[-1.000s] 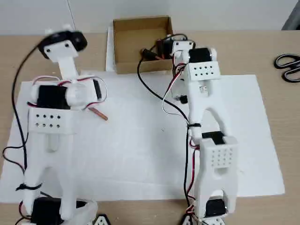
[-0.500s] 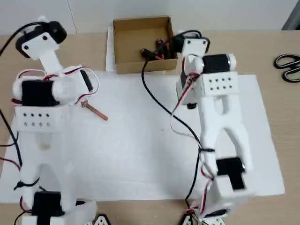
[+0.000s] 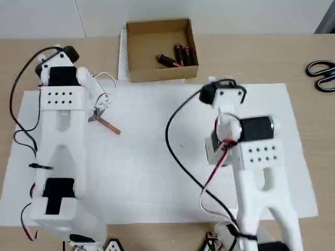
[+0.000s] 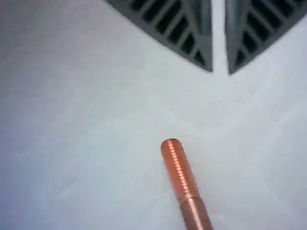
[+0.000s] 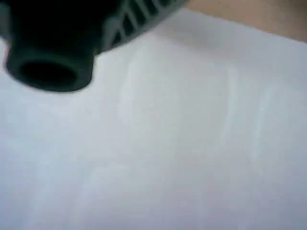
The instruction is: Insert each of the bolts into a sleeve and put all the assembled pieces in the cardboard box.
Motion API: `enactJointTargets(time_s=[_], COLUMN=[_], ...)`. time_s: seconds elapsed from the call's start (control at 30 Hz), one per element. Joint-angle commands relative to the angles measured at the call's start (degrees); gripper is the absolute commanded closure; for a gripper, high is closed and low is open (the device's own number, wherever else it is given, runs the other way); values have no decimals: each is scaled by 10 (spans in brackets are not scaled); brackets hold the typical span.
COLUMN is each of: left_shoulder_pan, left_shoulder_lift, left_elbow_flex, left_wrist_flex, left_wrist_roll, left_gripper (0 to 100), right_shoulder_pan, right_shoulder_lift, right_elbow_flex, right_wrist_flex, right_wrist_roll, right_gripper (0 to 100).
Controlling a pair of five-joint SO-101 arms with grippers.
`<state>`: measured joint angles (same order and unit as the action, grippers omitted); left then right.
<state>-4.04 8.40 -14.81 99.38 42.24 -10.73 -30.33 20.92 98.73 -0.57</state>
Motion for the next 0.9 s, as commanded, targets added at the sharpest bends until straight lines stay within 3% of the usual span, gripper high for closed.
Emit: enactJointTargets(time_s=[0.0,0.33,0.7,0.87], left_shoulder_pan=[1,-14,-17,-19], left_shoulder_lift=[0,14,130,147], left_elbow_flex=[-36,-28,-9,-9], left_wrist_flex=[2,-1,-5,-48], left_wrist_roll=[6,9,25,33], left_gripper=[994,994,994,994], right_shoulder_pan=[18,129,178,196], right_shoulder_lift=[-46,-48,-47,-47], right_elbow_flex=[33,40,91,94], right_wrist_flex=[4,-6,-58,-58], right_wrist_roll=[-5,20,19,21], right_gripper=[995,995,995,995])
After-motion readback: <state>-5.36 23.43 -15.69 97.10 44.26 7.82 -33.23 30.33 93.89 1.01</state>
